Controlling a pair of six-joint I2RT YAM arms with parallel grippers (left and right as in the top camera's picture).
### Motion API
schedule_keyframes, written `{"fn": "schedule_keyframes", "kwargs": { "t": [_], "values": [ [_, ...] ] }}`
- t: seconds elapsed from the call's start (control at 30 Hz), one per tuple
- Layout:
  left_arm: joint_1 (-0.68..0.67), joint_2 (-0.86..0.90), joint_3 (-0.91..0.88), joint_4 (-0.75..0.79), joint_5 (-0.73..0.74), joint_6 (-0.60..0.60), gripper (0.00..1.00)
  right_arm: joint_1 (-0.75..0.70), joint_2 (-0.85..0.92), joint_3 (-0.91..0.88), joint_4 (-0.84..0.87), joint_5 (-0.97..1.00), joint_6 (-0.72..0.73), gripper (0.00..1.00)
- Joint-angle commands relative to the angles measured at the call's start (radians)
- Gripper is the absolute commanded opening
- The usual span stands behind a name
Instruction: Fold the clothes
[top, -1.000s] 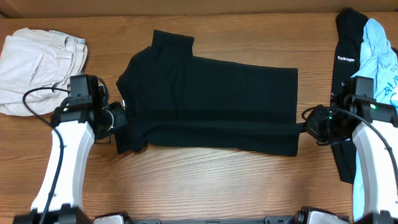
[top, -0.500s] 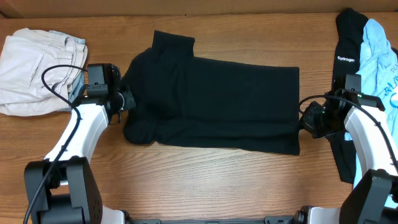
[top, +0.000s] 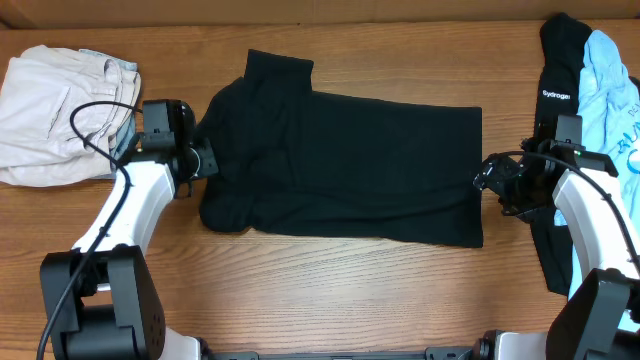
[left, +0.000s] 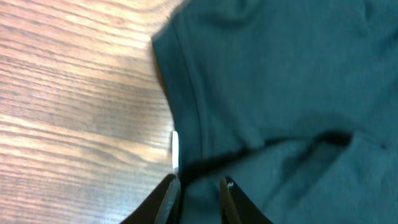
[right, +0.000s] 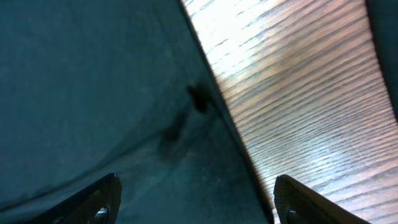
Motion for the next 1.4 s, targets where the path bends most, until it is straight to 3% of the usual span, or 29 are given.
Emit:
{"fn": "schedule_keyframes", "kwargs": {
  "t": [0.0, 0.13, 0.37, 0.6, 0.7, 0.83, 1.37],
  "values": [
    [-0.031, 0.003, 0.185, -0.146, 0.058, 0.139, 0.26, -0.007, 0.002, 0.107, -0.036, -0.076, -0.051, 0.82],
    [-0.109, 0.003, 0.474, -0.364, 0.028, 0.226, 0.33, 0.014, 0.002, 0.314, -0.182, -0.084, -0.13, 0.82],
    [-0.184, 0.08, 0.79, -0.392, -0.011, 0.256, 0.34, 0.074, 0.01, 0.555, -0.2, 0.026, -0.142, 0.76],
    [-0.205, 0.441, 1.143, -0.393, -0.01, 0.263, 0.4, 0.087, 0.02, 0.603, -0.212, 0.029, -0.143, 0.76],
    [-0.205, 0.576, 1.238, -0.387, -0.003, 0.261, 0.49, 0.087, 0.02, 0.603, -0.231, 0.03, -0.157, 0.76],
    [-0.206, 0.714, 1.306, -0.362, -0.003, 0.257, 0.61, 0.087, 0.02, 0.602, -0.261, 0.053, -0.156, 0.76],
    [-0.21, 0.924, 1.306, -0.233, 0.008, 0.252, 0.64, 0.087, 0.02, 0.589, -0.275, 0.061, -0.157, 0.76]
  ]
}}
